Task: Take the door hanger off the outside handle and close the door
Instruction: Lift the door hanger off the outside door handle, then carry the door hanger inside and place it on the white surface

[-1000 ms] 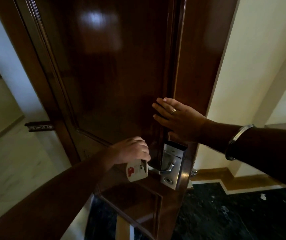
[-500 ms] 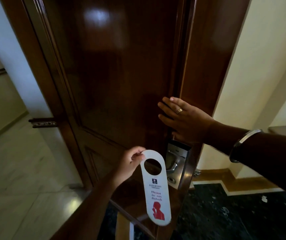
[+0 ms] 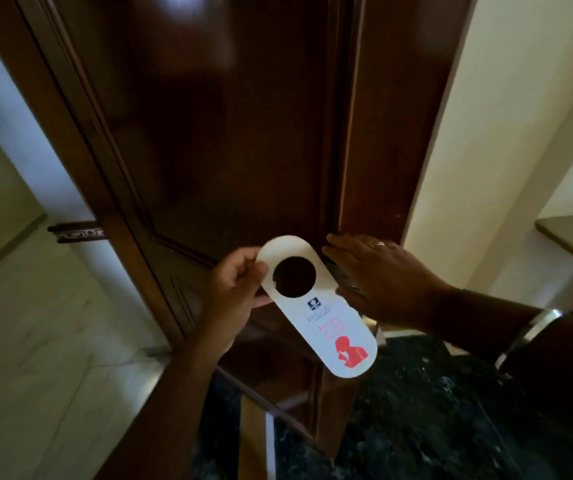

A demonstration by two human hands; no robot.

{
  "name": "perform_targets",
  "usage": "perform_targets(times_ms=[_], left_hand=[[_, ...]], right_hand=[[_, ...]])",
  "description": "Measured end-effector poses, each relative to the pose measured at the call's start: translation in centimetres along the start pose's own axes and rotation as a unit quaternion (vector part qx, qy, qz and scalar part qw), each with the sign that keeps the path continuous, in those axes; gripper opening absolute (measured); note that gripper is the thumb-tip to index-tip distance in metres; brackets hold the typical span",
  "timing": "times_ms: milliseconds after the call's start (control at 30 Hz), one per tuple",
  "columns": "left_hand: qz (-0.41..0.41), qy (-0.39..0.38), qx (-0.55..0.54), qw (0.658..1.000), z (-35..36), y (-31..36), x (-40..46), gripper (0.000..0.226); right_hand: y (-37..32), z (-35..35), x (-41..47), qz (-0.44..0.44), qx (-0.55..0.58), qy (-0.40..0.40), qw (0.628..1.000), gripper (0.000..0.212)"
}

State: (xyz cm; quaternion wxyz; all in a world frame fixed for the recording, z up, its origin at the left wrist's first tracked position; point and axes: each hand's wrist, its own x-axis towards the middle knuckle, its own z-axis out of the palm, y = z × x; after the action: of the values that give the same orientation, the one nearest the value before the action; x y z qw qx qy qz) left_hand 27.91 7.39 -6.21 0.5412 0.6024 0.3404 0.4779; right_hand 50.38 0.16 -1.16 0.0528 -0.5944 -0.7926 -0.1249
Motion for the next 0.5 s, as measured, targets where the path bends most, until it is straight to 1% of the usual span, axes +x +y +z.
perform_targets(times_ms=[67,100,233,300,400,500], left_hand=[[-0.004,0.015,0.009,1.0,1.0,0.7,-0.9,0.016],[-0.006,0.019,0.013,1.0,1.6,1.2,-1.4,0.017],[0.003,0.059,0.015,0.998,5.9,2.4,-3.0,0.021],[-0.005,0.088,0.012,0.996,9.2,3.0,-4.0,0.021],[-0.027,0.126,0.013,0.992,14.7,2.9,-5.1,0.018],[-0.065,0.146,-0.021,0.987,21.1,1.8,-5.7,0.016]], right_hand=[[0.2,0.2,-1.5,0.054,0.106,-0.029,0.992,0.064],[0.6,0.3,-2.2,0.072,0.148,-0.045,0.985,0.06],[4.1,0.8,-4.8,0.071,0.27,-0.077,0.957,0.028],[7.0,0.8,-6.1,0.064,0.309,-0.09,0.945,0.019],[11.6,0.8,-8.5,0.065,0.362,-0.108,0.923,0.014],[16.8,1.2,-10.8,0.062,0.368,-0.117,0.92,0.007]])
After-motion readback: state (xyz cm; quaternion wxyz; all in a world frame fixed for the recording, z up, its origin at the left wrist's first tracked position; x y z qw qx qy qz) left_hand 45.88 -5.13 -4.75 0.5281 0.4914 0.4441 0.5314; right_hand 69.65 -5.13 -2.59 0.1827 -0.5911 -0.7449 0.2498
